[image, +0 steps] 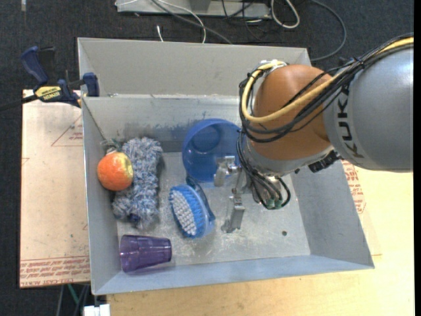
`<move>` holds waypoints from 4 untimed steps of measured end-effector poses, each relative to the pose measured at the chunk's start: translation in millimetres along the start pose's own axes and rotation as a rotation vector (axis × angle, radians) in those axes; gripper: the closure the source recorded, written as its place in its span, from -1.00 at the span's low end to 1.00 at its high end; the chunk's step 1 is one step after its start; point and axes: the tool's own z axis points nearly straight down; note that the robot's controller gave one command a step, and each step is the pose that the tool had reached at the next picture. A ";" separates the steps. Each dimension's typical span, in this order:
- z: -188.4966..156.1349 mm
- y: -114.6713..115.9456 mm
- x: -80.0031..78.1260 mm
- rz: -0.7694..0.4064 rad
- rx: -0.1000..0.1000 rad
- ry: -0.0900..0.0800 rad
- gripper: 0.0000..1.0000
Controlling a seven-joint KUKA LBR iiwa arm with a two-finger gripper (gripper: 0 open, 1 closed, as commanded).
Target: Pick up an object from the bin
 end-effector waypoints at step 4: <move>2.7 22.6 -15.7 0.259 -0.006 -0.018 -1.00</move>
Offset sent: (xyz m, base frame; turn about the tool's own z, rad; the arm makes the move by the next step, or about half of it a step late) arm 0.0024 -0.0050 0.0279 -0.1487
